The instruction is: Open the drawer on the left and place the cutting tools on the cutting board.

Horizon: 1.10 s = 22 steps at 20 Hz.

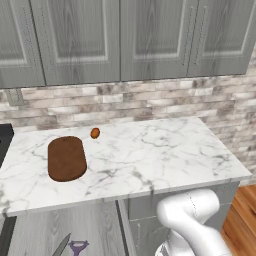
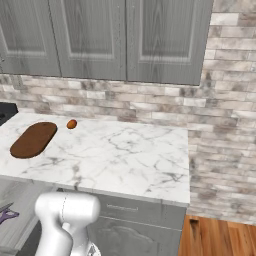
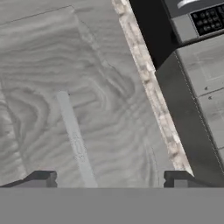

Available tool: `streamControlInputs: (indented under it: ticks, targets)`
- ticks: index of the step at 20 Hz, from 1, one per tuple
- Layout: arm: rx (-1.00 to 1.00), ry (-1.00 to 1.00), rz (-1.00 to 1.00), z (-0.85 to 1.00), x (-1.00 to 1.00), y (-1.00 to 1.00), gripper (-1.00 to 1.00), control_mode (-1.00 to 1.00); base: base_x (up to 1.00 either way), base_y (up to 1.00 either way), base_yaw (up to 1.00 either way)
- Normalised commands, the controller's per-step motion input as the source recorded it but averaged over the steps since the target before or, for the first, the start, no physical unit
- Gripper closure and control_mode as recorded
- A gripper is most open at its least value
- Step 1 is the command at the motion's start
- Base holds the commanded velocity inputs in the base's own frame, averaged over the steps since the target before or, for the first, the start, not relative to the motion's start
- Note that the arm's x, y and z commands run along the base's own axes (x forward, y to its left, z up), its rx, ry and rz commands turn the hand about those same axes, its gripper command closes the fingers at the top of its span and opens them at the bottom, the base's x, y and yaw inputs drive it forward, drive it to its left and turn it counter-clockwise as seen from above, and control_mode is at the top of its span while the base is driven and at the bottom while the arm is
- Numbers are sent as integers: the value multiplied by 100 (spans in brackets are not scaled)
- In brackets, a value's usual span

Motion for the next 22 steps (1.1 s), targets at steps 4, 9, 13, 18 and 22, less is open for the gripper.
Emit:
streamControlInputs:
  ticks: [4, 9, 13, 18, 22]
  targets:
    - [16, 1, 0, 54, -96, -3, -100, -100, 0, 0, 0]
    - [18, 0, 0, 57, -81, -14, -100, -100, 0, 0, 0]
    - [21, 0, -2, 59, -59, -28, -100, -100, 0, 0, 0]
    - [21, 0, -6, 61, -43, -32, -100, -100, 0, 0, 0]
    - [20, 0, -9, 71, -22, -29, -100, -100, 0, 0, 0]
